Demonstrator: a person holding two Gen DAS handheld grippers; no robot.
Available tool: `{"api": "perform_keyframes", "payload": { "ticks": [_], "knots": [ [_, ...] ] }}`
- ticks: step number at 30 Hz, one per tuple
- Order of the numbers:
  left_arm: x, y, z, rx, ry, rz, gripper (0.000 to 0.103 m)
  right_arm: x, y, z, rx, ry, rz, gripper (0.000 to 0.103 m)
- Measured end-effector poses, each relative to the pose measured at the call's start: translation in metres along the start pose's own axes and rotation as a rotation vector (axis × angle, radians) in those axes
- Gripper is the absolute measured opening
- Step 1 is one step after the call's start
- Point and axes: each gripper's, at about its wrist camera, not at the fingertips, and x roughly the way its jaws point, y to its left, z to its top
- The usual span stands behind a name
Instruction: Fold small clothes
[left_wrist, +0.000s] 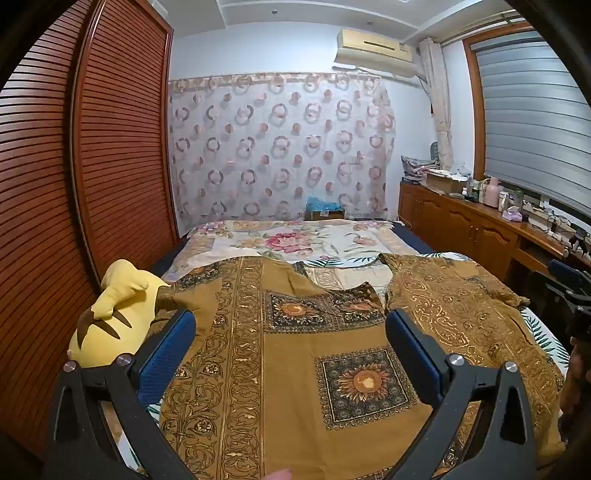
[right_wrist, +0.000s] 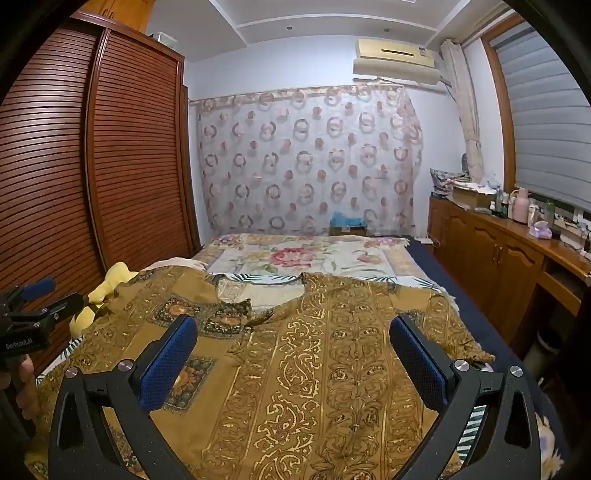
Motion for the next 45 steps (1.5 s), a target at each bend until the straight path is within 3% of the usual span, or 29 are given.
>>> {"api": "perform_keyframes", "payload": {
  "ticks": [45],
  "knots": [
    [0.0010,-0.0018,0.0046,0.000,-0.014,-0.008,0.103,0.0029,-0.0006,0.0004,-0.001,-0.001,-0.015,0.103]
  ]
}}
